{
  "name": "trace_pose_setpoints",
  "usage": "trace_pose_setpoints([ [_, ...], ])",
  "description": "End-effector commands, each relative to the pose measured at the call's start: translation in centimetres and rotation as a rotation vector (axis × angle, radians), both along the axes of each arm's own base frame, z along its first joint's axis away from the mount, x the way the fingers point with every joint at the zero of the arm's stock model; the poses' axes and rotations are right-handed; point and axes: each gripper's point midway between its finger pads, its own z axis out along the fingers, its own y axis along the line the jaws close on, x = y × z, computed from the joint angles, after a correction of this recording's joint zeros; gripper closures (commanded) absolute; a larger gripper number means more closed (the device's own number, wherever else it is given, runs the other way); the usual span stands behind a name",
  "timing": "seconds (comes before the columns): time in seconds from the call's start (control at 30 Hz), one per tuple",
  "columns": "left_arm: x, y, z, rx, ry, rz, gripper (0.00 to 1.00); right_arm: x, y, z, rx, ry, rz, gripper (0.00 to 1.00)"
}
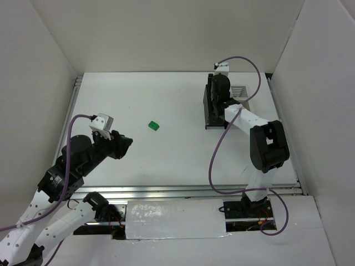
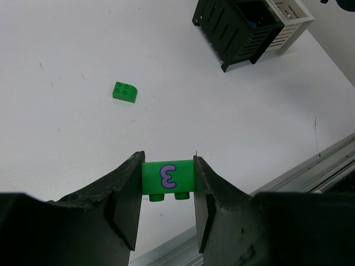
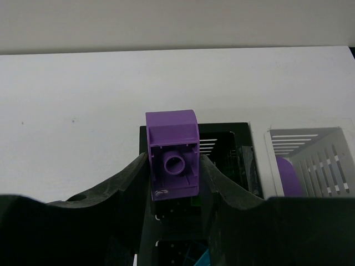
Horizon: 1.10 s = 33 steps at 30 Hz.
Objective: Sort the legos into containers by color
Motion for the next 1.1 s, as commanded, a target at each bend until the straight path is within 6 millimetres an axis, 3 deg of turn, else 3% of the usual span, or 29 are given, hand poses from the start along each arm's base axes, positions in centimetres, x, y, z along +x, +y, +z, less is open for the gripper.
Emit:
trace_pose_setpoints([
  [0.0, 0.5, 0.1, 0.9, -0.001, -0.05, 0.004, 1.0, -0.2, -0.2, 2.5, 0.033, -0.048, -0.001, 1.0],
  [0.23, 0.5, -0.1, 0.8, 0.002, -0.046, -0.002, 1.0, -1.0, 1.0, 1.3, 0.064, 0.108, 0.059, 1.0],
  [0.27, 0.5, 0.0, 1.0, 0.001, -0.049, 0.001, 1.0, -1.9, 1.2, 0.1, 0.064, 0.183, 0.076, 1.0],
  [0.3, 0.5, 0.0, 0.9, 0.001, -0.049, 0.004, 1.0, -1.8, 1.6, 0.7, 0.094, 0.191, 0.08, 1.0],
  [0.37, 0.5, 0.1, 0.9, 0.001, -0.051, 0.005, 1.0, -2.7, 1.9, 0.0, 0.112, 0.251, 0.086, 1.0],
  [0.47, 0.5, 0.1, 1.0, 0.0, -0.054, 0.004, 1.0, -4.0, 2.4, 0.3, 0.149, 0.254, 0.111, 1.0],
  [0.57, 0.5, -0.2, 0.9, 0.001, -0.048, -0.007, 1.0, -4.7, 2.2, 2.1, 0.155, 0.24, 0.117, 1.0],
  [1.07, 0.4, -0.1, 1.0, -0.003, -0.054, -0.012, 1.0, -2.6, 0.3, 2.1, 0.063, 0.28, 0.018, 1.0],
])
